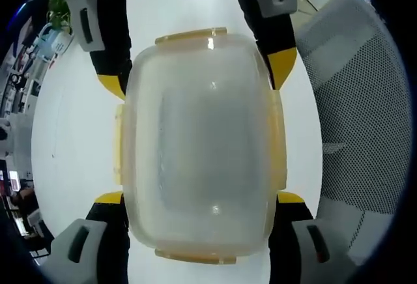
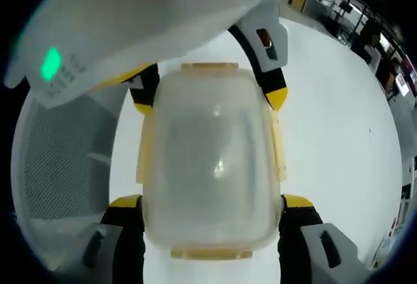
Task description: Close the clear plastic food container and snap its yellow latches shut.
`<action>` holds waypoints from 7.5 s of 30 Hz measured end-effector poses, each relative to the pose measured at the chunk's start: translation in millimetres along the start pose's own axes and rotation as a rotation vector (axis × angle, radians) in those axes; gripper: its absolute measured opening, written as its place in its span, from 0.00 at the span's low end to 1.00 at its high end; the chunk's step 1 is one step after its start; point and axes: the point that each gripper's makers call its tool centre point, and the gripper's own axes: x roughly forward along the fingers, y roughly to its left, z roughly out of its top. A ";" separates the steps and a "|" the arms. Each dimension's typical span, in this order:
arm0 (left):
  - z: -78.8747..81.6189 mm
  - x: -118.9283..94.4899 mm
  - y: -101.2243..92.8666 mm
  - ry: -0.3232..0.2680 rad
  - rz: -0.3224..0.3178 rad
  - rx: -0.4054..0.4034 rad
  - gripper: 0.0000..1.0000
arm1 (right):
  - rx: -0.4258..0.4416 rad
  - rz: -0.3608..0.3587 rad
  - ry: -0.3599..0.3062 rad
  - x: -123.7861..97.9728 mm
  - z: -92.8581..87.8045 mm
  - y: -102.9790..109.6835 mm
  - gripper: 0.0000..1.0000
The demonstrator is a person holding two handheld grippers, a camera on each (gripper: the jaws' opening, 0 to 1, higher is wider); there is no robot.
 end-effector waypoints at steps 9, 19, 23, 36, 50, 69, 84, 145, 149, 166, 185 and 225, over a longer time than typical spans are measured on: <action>-20.6 -2.4 2.7 -0.001 0.002 0.003 0.90 | 0.008 -0.004 -0.003 7.7 20.1 -2.7 0.85; -22.9 -2.6 5.0 -0.020 0.003 0.001 0.90 | 0.012 -0.002 0.009 8.9 21.6 -3.7 0.86; -23.3 -2.5 6.0 -0.021 0.004 -0.002 0.90 | 0.008 0.002 0.011 9.1 22.0 -4.1 0.86; -27.8 0.9 27.2 -0.013 0.006 -0.003 0.91 | 0.007 -0.002 0.006 9.9 24.6 -24.8 0.86; -28.5 4.5 51.2 -0.010 0.006 -0.004 0.91 | 0.004 -0.003 0.005 8.3 24.0 -49.3 0.86; -30.7 8.8 79.3 -0.009 0.006 -0.001 0.91 | 0.011 -0.006 0.005 8.1 24.4 -77.5 0.86; -31.4 11.5 92.7 -0.004 0.004 -0.002 0.91 | 0.008 -0.004 0.002 8.1 24.7 -91.2 0.86; -26.3 -35.7 103.9 -0.205 0.033 -0.235 0.86 | 0.167 -0.074 -0.177 -44.9 37.1 -97.5 0.78; -31.4 -39.7 104.2 -0.231 0.049 -0.286 0.86 | 0.189 -0.090 -0.191 -47.3 31.4 -95.4 0.78; -73.9 -56.9 100.1 -0.353 0.160 -0.546 0.85 | 0.353 -0.212 -0.345 -70.9 12.2 -87.7 0.76; -123.1 -75.4 62.2 -0.494 0.267 -0.852 0.86 | 0.548 -0.305 -0.493 -86.1 -20.0 -57.2 0.77; -133.2 -129.4 -18.4 -0.886 0.440 -1.085 0.87 | 0.812 -0.520 -0.851 -103.3 6.2 52.4 0.76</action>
